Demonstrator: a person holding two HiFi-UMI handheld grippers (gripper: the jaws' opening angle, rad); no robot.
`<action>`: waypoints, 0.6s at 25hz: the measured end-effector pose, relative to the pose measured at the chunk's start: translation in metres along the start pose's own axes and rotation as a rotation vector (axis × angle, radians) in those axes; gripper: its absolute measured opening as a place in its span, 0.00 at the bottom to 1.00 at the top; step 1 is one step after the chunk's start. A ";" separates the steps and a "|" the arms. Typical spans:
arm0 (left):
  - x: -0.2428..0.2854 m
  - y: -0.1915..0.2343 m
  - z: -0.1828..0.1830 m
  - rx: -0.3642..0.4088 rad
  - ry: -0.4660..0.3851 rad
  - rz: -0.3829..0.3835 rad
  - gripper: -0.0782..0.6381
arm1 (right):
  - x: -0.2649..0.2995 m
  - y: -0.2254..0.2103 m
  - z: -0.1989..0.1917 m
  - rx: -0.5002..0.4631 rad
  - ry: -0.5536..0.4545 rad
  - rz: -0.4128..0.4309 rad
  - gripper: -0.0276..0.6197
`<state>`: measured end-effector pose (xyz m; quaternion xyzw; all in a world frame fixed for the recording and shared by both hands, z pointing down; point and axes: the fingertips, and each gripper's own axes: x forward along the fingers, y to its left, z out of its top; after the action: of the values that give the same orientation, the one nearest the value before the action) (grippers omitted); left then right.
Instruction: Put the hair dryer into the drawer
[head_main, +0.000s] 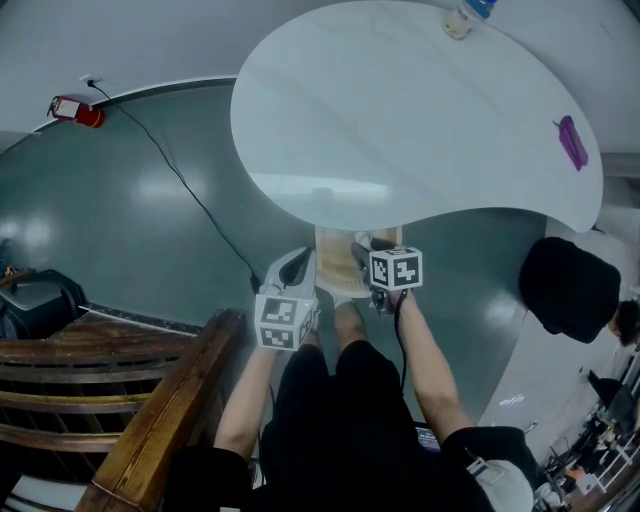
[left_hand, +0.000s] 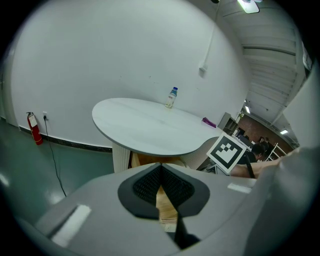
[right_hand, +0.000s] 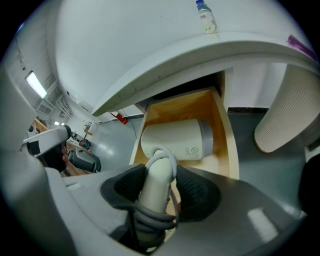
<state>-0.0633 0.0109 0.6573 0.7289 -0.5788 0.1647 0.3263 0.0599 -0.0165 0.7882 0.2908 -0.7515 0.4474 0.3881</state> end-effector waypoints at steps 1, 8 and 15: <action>0.001 0.000 -0.001 -0.001 0.003 0.000 0.12 | 0.002 0.000 -0.001 0.002 0.012 0.000 0.36; 0.003 0.000 -0.003 -0.018 0.015 -0.009 0.12 | 0.015 -0.003 -0.009 0.010 0.087 -0.016 0.36; 0.008 0.002 -0.008 -0.026 0.031 -0.009 0.12 | 0.024 -0.007 -0.014 0.048 0.158 -0.024 0.36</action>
<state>-0.0617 0.0097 0.6684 0.7246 -0.5725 0.1670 0.3454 0.0576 -0.0091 0.8161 0.2728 -0.7041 0.4821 0.4443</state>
